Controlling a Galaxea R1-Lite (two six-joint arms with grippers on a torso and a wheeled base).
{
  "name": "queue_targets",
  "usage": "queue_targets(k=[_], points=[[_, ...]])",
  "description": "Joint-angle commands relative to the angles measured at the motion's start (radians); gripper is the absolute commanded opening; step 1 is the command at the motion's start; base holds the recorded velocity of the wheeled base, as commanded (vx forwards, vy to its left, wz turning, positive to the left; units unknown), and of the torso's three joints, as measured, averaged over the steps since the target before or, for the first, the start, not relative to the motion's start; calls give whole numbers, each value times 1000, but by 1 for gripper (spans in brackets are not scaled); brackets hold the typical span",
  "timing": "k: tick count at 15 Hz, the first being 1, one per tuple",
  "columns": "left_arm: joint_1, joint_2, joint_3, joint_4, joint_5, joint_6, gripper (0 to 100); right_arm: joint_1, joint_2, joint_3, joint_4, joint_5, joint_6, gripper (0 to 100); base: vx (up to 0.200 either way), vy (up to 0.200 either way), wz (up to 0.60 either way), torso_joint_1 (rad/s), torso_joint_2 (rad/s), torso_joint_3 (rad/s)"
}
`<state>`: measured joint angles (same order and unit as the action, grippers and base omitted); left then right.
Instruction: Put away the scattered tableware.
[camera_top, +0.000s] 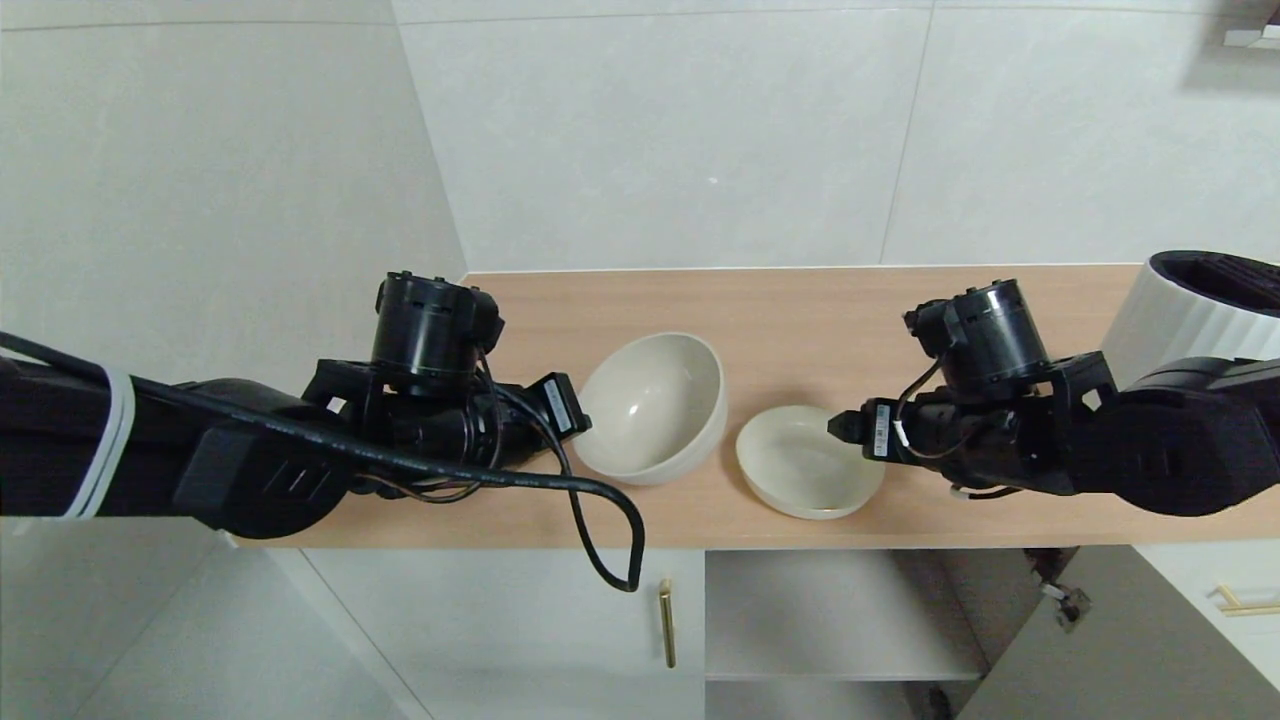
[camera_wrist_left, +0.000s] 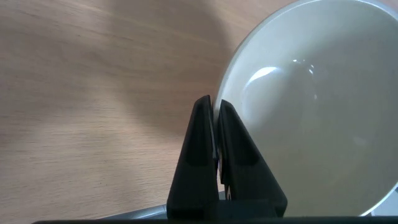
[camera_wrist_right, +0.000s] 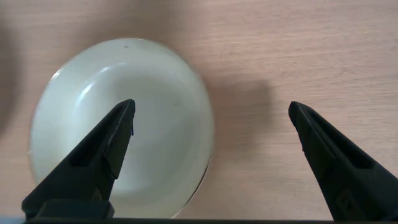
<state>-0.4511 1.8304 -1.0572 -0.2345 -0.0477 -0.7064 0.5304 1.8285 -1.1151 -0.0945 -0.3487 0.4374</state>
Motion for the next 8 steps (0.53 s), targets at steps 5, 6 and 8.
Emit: queue_targets(k=[5, 6, 8], points=[[0, -5, 0, 1, 2, -1, 0, 0, 38, -2, 1, -15, -3, 100, 0, 0, 0, 0, 0, 0], [0, -5, 0, 1, 2, -1, 0, 0, 40, -2, 1, -15, -3, 100, 0, 0, 0, 0, 0, 0], [0, -16, 0, 3, 2, -1, 0, 0, 44, -2, 2, -15, -5, 0, 0, 0, 0, 0, 0, 0]])
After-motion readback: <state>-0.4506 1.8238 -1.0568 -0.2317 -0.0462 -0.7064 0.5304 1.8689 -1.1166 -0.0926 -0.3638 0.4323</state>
